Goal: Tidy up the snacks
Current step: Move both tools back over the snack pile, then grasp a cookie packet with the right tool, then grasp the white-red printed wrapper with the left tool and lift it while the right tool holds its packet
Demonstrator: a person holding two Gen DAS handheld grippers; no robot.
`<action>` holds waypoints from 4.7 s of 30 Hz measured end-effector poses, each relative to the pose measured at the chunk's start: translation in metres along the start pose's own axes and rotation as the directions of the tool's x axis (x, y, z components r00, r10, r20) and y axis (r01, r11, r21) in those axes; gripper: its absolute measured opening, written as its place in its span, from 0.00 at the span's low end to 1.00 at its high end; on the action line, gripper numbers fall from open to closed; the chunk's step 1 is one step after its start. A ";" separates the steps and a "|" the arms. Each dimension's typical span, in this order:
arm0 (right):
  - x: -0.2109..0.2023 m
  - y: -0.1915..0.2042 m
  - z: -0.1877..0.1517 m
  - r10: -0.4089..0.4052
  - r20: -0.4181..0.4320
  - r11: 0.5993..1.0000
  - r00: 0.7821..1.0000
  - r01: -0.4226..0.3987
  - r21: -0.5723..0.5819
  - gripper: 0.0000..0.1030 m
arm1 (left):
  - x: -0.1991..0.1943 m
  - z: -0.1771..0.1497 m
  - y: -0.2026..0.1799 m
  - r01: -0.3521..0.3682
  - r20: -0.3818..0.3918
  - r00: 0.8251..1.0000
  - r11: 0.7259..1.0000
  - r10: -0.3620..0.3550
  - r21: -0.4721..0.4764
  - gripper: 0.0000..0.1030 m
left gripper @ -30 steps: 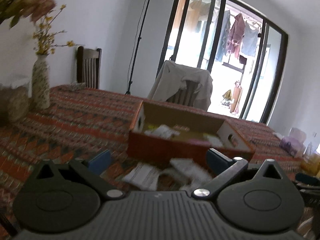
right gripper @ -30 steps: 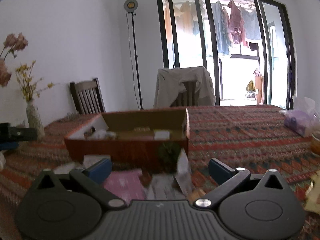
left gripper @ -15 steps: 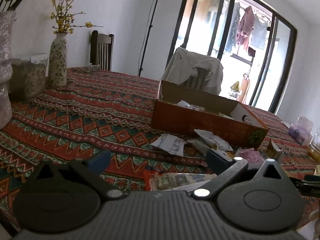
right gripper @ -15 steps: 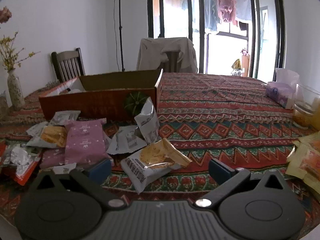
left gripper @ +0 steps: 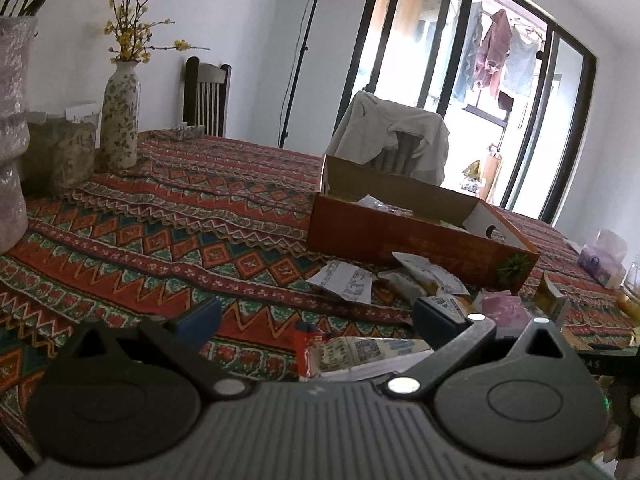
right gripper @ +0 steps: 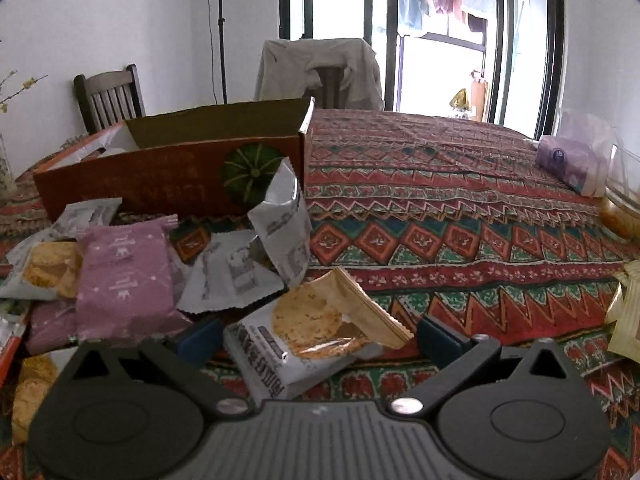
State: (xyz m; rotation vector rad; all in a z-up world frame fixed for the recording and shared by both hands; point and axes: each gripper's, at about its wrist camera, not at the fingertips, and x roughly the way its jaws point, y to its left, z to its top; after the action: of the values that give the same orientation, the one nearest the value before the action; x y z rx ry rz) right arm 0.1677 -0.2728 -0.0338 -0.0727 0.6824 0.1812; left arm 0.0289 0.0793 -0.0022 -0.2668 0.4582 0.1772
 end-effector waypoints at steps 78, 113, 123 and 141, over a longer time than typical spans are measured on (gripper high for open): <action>-0.066 0.024 -0.021 0.213 0.251 0.976 0.944 -0.194 -0.100 0.14 | 0.026 -0.015 -0.050 0.082 -0.181 0.980 0.996 -0.077 0.022 1.00; -0.078 0.017 -0.028 0.233 0.270 0.972 0.934 -0.222 -0.072 0.15 | 0.011 -0.038 -0.091 -0.040 -0.074 0.996 0.971 0.059 0.236 0.20; -0.084 0.017 -0.029 0.228 0.274 0.974 0.934 -0.215 -0.076 0.15 | -0.009 -0.029 -0.072 -0.077 -0.018 0.997 0.984 0.081 0.160 0.91; -0.076 0.010 -0.032 0.234 0.258 0.972 0.937 -0.228 -0.054 0.15 | 0.052 -0.033 -0.065 -0.206 -0.212 0.952 0.975 0.220 0.088 1.00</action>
State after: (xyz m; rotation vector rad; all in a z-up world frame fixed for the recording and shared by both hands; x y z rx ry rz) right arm 0.0881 -0.2781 -0.0099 0.0106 0.4218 0.4181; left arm 0.0760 0.0136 -0.0407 -0.1733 0.7132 0.3454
